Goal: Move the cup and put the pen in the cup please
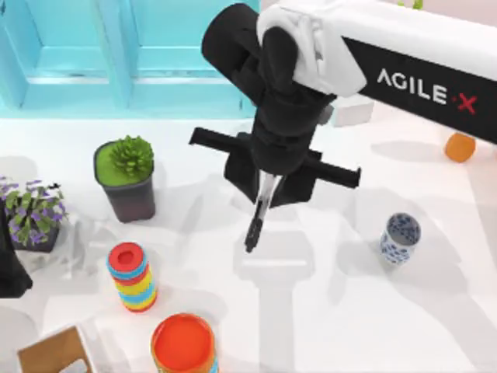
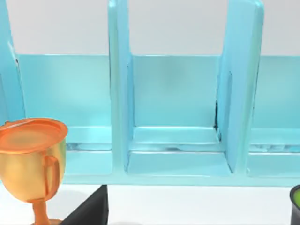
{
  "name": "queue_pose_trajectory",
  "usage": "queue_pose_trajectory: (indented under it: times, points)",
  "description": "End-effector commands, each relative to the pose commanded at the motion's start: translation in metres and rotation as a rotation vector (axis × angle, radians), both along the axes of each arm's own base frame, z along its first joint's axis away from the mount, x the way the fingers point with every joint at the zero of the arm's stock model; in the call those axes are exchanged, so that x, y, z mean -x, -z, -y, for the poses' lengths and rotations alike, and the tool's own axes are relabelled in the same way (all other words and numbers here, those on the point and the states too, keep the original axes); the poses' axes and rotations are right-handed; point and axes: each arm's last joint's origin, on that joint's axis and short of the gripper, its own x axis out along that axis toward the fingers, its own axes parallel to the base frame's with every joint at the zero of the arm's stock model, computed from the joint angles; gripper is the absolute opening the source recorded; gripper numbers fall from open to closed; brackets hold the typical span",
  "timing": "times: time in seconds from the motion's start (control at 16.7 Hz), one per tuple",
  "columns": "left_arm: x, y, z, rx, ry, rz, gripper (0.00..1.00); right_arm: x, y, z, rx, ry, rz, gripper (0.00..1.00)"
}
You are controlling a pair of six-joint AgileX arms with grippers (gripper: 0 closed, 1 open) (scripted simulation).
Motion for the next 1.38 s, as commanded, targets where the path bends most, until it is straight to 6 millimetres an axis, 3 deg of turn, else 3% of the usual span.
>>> queue_pose_trajectory:
  times: [0.12, 0.6, 1.02, 1.38]
  points:
    - [0.000, 0.000, 0.000, 0.000, 0.000, 0.000, 1.00, 0.010, -0.007, 0.001, -0.002, -0.001, -0.002, 0.00]
    - [0.000, 0.000, 0.000, 0.000, 0.000, 0.000, 1.00, 0.014, -0.008, 0.000, 0.002, -0.045, 0.066, 0.00]
    - [0.000, 0.000, 0.000, 0.000, 0.000, 0.000, 1.00, 0.048, 0.010, 0.001, 0.116, -0.290, 0.522, 0.00]
    - [0.000, 0.000, 0.000, 0.000, 0.000, 0.000, 1.00, 0.099, 0.027, 0.028, 0.316, -0.384, 1.003, 0.00]
